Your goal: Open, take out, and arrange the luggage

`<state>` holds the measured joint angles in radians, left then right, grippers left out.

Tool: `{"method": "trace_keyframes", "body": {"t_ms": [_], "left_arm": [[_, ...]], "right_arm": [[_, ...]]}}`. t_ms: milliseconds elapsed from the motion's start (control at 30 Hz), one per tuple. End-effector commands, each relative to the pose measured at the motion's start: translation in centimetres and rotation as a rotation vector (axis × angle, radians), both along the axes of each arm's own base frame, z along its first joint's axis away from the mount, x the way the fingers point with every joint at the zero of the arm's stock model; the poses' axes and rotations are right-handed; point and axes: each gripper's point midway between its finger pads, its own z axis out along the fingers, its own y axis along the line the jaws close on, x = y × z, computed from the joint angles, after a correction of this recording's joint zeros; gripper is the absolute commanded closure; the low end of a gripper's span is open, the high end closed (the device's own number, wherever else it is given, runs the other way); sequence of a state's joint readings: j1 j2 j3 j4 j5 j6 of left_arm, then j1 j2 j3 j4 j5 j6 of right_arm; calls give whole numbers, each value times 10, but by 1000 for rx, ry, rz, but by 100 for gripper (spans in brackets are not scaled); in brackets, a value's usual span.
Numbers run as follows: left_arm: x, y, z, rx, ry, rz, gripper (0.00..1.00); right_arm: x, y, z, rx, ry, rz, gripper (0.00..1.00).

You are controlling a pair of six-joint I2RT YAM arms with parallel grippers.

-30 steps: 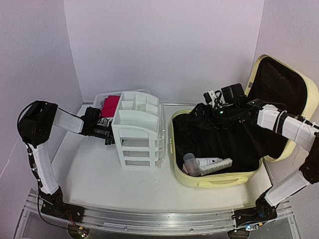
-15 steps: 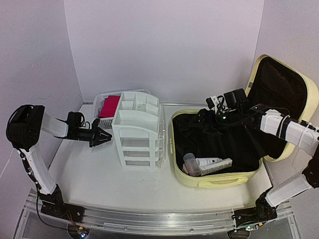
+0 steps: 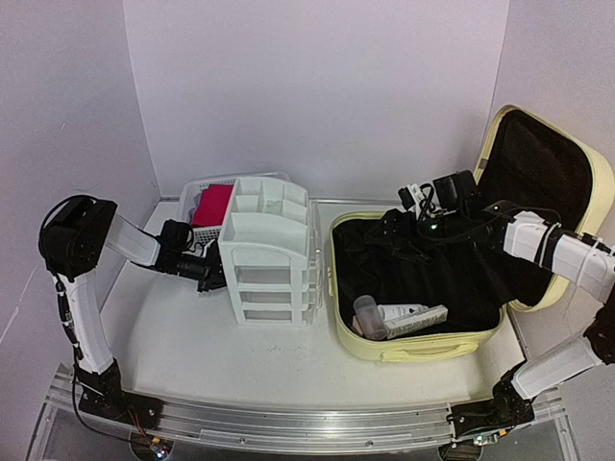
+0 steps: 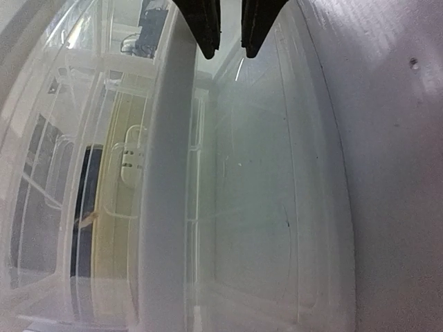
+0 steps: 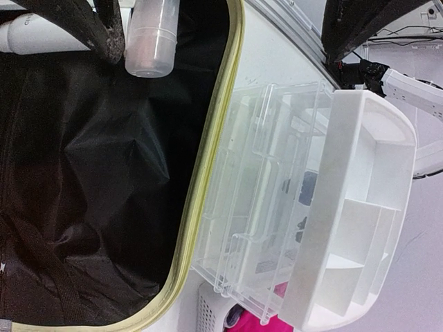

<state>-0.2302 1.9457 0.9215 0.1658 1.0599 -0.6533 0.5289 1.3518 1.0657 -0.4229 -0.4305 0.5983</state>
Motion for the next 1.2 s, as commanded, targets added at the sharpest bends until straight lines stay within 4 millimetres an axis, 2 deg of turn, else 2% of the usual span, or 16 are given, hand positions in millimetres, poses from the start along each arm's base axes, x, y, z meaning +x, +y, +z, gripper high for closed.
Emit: {"method": "trace_keyframes", "body": {"t_ms": [0, 100, 333, 533, 633, 833, 967, 1067, 1167], "left_arm": [[0, -21, 7, -49, -54, -79, 88], [-5, -26, 12, -93, -85, -128, 87], [-10, -34, 7, -103, -106, -168, 83], [-8, -39, 2, -118, -99, -190, 78], [-4, -36, -4, -75, -94, -144, 75], [-2, -5, 3, 30, -99, 11, 62], [-9, 38, 8, 112, -73, 153, 51], [-16, 63, 35, 174, -106, 226, 41], [-23, 80, 85, 298, -222, 257, 37]], "right_arm": [[-2, -1, 22, 32, -64, -1, 2], [-3, -1, 21, 31, -65, -3, 2], [-1, 2, 12, 28, -37, 5, 2], [0, 5, 12, 39, -29, 12, 2], [0, 5, 11, 39, -24, 11, 2], [-4, 2, 9, 37, -21, 6, 2], [-5, 0, 4, 24, -19, 2, 2], [-6, -3, 0, 9, -16, -1, 2], [-6, -4, -4, -4, -14, -2, 2]]}}
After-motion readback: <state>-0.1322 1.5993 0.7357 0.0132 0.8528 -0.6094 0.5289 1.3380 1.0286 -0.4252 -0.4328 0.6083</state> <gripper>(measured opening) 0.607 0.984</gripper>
